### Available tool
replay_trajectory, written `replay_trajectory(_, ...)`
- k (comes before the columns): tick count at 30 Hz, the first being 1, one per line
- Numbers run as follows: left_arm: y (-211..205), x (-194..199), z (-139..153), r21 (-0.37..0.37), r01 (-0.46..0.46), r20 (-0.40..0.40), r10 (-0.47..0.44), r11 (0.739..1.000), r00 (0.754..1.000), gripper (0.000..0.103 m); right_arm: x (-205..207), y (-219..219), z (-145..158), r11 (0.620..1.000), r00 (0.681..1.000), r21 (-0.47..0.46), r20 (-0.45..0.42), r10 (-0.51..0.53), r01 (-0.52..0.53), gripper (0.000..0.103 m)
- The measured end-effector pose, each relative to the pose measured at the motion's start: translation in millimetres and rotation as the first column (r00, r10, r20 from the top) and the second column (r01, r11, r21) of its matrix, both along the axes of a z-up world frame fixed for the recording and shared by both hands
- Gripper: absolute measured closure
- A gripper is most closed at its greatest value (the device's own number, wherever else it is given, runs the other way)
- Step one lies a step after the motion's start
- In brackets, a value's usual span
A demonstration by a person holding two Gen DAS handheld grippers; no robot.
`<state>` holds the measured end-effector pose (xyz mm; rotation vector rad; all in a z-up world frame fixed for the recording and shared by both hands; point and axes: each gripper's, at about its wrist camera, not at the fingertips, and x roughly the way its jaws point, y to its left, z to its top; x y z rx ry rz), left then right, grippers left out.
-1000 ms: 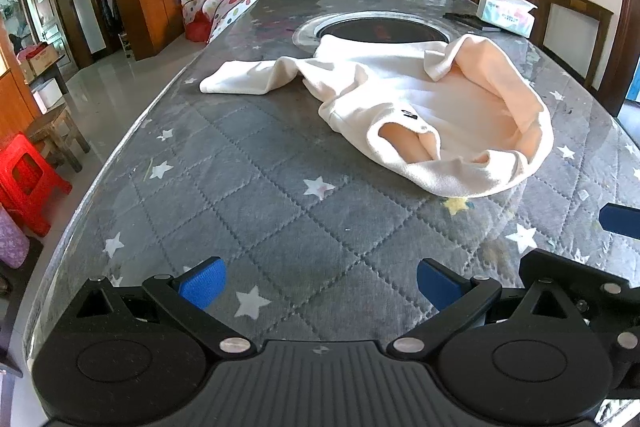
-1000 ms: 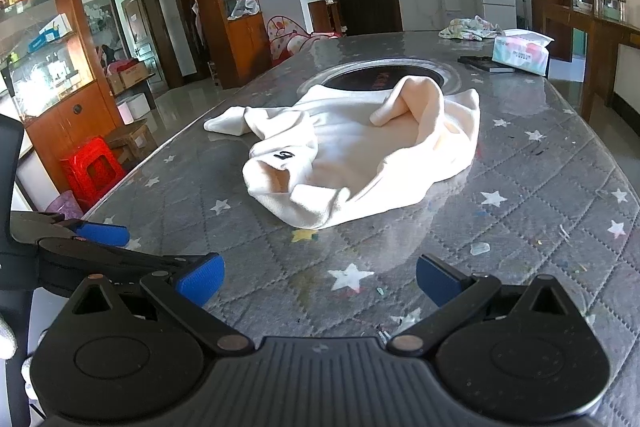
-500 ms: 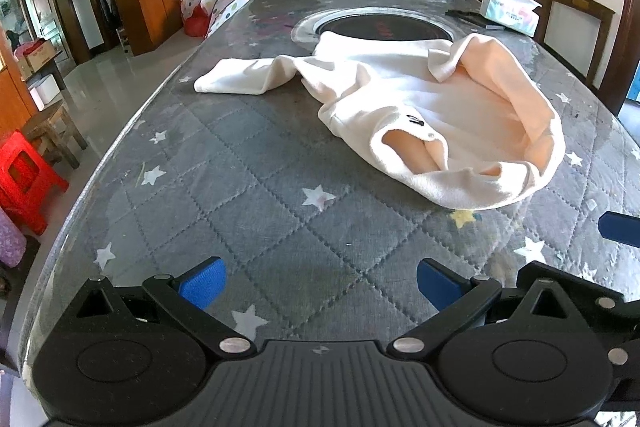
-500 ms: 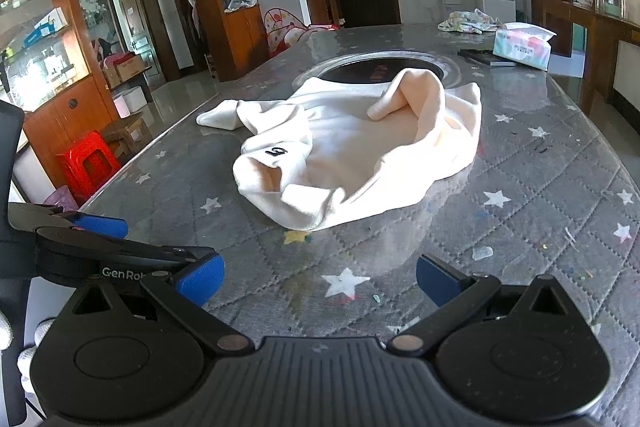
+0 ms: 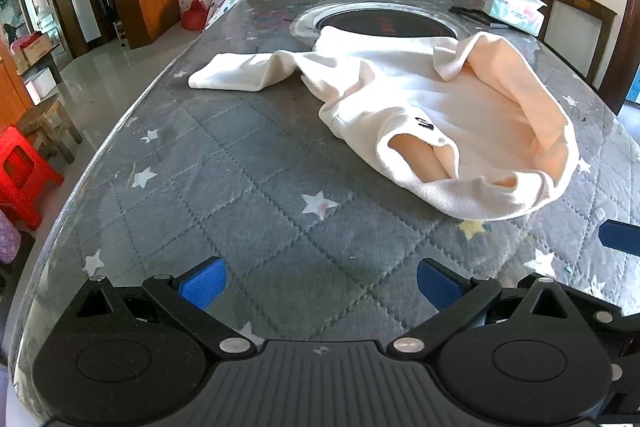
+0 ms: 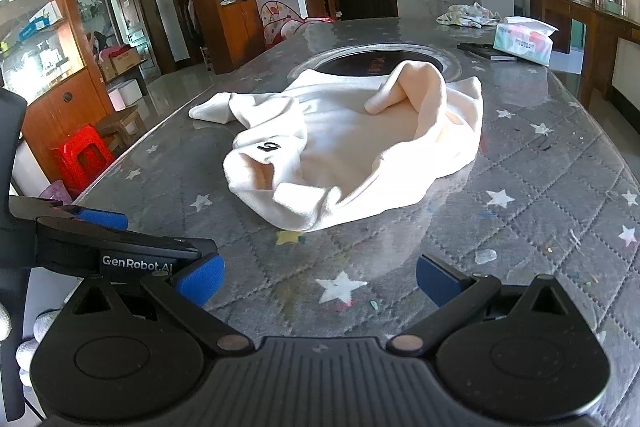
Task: Fold clothes
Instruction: 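Move both open grippers toward the hem of the cream sweatshirt, then close the left gripper on the sweatshirt hem while the right gripper grasps the hem beside it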
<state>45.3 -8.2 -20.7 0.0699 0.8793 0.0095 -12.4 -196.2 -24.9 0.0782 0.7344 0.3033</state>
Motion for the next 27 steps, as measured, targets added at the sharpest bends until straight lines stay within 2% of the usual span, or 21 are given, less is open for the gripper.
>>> replay_trajectory(18, 4, 25, 0, 0.003, -0.018, -0.003, 0.018, 1.000, 1.000, 0.000, 23, -6, -4, 1.000, 1.000, -0.002, -0.011, -0.009, 0.009, 0.000)
replay_trajectory(27, 14, 38, 8, 0.008, -0.037, 0.026, 0.036, 0.999, 0.999, 0.000, 34, -12, 2, 1.000, 1.000, -0.009, 0.002, -0.017, 0.017, 0.000)
